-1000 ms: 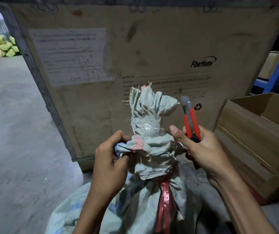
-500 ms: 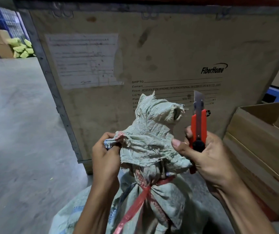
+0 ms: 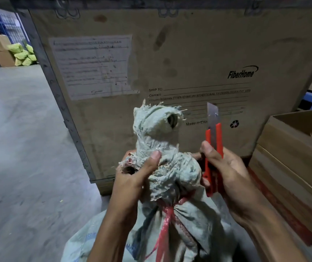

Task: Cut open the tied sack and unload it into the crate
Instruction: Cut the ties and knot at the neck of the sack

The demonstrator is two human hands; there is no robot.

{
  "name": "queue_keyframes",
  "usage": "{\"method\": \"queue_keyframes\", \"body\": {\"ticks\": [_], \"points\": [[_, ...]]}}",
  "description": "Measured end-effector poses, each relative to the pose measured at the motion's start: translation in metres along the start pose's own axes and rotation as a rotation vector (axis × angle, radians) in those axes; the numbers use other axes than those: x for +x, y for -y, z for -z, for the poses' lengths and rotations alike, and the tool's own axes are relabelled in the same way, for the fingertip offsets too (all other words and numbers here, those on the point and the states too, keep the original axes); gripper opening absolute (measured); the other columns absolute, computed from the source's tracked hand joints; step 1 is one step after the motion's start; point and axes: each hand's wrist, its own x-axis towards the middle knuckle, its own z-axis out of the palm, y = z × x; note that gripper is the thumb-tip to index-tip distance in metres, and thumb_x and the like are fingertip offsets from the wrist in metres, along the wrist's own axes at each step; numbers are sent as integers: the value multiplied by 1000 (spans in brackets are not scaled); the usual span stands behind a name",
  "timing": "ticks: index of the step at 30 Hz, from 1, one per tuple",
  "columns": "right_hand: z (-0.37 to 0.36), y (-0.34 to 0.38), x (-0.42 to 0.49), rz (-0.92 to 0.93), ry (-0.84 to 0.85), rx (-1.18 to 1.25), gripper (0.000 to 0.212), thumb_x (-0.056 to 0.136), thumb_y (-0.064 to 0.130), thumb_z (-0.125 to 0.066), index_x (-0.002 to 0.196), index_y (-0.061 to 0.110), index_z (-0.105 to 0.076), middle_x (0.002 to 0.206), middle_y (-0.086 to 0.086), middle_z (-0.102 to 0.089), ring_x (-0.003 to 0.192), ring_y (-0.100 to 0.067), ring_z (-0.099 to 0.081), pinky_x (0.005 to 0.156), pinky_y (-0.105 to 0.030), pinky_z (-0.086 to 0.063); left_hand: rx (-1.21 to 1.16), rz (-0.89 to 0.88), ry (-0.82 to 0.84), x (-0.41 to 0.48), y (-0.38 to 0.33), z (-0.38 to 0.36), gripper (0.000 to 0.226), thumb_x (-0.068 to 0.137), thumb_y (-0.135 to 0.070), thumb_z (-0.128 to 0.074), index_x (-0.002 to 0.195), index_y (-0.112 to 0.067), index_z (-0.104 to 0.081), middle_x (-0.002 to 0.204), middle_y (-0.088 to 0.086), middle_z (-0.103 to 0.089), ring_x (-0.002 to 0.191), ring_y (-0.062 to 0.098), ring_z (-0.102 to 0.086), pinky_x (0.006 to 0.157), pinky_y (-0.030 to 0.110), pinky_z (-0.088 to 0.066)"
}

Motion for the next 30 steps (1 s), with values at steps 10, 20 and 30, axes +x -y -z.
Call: {"method": "queue_keyframes", "body": {"ticks": [10,20,30], "points": [[1,-3,-1,263,-132,-367,50,90,68,-40,85,24,-62,70,1,-62,55,-1,-47,53,-9,-39,-77,-42,-94,8,-1,16,47,64,-40,-94,70,-15,-54,44,-9,-40,31,6,-28,35,16,-28],[-9,6,-10,256,-139,-402,33,80,61,-67,87,30,-64,86,20,-68,83,3,-63,83,-30,-48,-280,113,33,-2,-5,2,54,62,-31,-87,111,-11,-76,98,1,-82,77,17,-79,52,23,-58],[2,3,-5,23,-135,83,78,41,64,-91,101,23,-60,95,-5,-71,79,-14,-73,65,-24,-57,-230,28,155,3,-10,2,54,100,-46,-38,92,-14,-81,82,6,-78,78,20,-68,74,31,-50]]}}
